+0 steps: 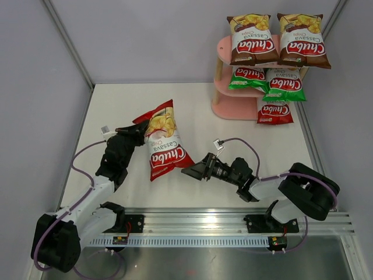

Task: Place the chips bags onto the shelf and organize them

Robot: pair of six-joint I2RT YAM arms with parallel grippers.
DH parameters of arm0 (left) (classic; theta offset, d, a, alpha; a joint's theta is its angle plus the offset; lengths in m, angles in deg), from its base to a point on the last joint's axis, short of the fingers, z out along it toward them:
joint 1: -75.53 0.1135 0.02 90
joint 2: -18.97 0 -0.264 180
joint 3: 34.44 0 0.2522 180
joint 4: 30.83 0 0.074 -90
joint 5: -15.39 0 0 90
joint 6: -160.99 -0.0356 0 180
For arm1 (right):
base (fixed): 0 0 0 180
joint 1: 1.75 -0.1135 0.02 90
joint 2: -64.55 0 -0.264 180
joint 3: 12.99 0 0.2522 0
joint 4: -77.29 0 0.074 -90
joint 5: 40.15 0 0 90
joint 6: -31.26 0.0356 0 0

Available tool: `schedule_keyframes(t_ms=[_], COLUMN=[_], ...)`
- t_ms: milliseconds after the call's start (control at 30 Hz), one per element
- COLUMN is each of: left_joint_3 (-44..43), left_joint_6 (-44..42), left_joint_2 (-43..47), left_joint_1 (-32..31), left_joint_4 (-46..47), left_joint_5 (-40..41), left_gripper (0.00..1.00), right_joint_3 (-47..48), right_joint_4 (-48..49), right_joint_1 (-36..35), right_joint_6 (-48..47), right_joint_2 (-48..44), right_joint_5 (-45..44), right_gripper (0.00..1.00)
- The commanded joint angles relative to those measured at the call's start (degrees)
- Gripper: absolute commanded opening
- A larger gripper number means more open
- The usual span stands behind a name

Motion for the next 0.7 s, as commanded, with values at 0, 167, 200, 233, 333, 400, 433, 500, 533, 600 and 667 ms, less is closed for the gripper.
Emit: schedule_keyframes(t_ms=[0,167,200,233,333,400,433,500,533,600,667], left_joint_3=[-4.5,-6.2,-6.2,-6.2,-6.0,-6.0,-5.8,-5.5,-5.4,-4.6,-3.9], left_joint_6=[4.6,5.6,6.2,6.4,6.9,6.4,6.3,6.0,6.0,5.7,5.5], left_joint_2=[0.6,-0.3,-0.4,-0.3,0.2,1.1,1.3,1.9,2.2,2.7,3.4], left_joint_1=[-2.4,-5.3,-5.8,-6.6,-8.2,-8.8,-9.3,-9.5,-9.6,-9.6,-10.2], left_joint_4=[8.2,9.5,10.6,11.0,11.4,10.6,10.6,10.4,10.1,10.0,9.9], left_joint_5=[3.1,3.1,3.0,3.0,3.9,5.1,5.2,5.3,5.2,5.0,5.0], left_gripper=[0.0,0.0,0.0,0.0,0.0,0.0,0.0,0.0,0.0,0.0,0.0], right_joint_3=[2.3,4.1,4.5,5.1,6.7,7.8,8.7,9.4,9.9,10.2,11.1], right_joint_4=[12.6,14.5,14.4,14.5,17.5,17.6,17.6,17.6,17.5,16.1,12.6], right_joint_1=[-2.7,-3.3,-3.3,-3.4,-3.3,-3.3,-3.4,-3.3,-3.3,-3.3,-3.2], right_joint_6=[-3.2,-6.3,-7.4,-7.9,-8.8,-9.8,-11.0,-12.3,-13.7,-14.8,-16.1], right_joint_2=[0.5,-0.1,0.2,0.4,1.2,0.8,0.3,-0.5,-1.4,-2.3,-3.8], right_joint_5=[-3.5,-3.6,-3.8,-4.1,-3.5,-2.9,-2.1,-1.3,-1.3,-2.5,-4.5], right_gripper=[0.99,1.0,1.0,0.99,0.99,1.0,0.99,0.99,0.99,0.99,0.99])
